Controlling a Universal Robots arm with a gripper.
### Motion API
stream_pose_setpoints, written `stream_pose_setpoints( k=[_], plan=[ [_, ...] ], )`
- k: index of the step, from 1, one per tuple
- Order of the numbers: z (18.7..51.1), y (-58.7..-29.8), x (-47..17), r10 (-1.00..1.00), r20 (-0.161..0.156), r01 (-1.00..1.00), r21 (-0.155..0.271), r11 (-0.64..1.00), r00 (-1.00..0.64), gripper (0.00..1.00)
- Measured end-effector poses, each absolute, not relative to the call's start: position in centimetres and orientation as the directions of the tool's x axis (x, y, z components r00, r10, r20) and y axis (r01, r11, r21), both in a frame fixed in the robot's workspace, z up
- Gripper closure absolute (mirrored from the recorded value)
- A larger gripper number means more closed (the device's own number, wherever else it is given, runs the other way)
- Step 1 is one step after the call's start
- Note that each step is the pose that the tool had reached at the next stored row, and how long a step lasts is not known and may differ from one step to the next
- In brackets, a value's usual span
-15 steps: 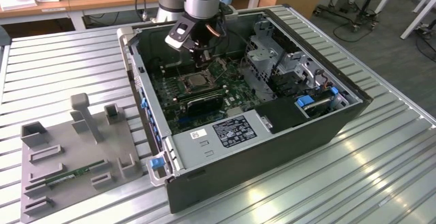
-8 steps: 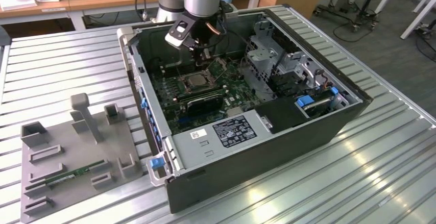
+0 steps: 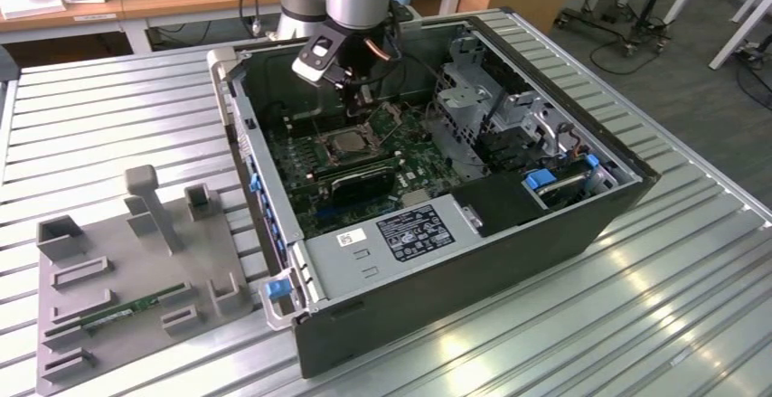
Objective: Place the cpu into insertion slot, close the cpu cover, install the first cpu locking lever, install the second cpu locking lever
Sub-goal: 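Close the cpu cover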
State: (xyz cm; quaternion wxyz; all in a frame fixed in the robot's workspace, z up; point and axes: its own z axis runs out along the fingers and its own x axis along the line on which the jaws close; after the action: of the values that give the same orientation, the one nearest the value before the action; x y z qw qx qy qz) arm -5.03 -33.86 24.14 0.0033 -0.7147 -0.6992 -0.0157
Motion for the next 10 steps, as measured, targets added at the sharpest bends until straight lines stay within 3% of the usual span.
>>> stream_pose_setpoints(
  k=[10],
  plan=[
    [24.41, -33.86, -5.03, 0.999, 0.027, 1.000, 0.017, -0.022, 0.022, 0.89]
  ],
)
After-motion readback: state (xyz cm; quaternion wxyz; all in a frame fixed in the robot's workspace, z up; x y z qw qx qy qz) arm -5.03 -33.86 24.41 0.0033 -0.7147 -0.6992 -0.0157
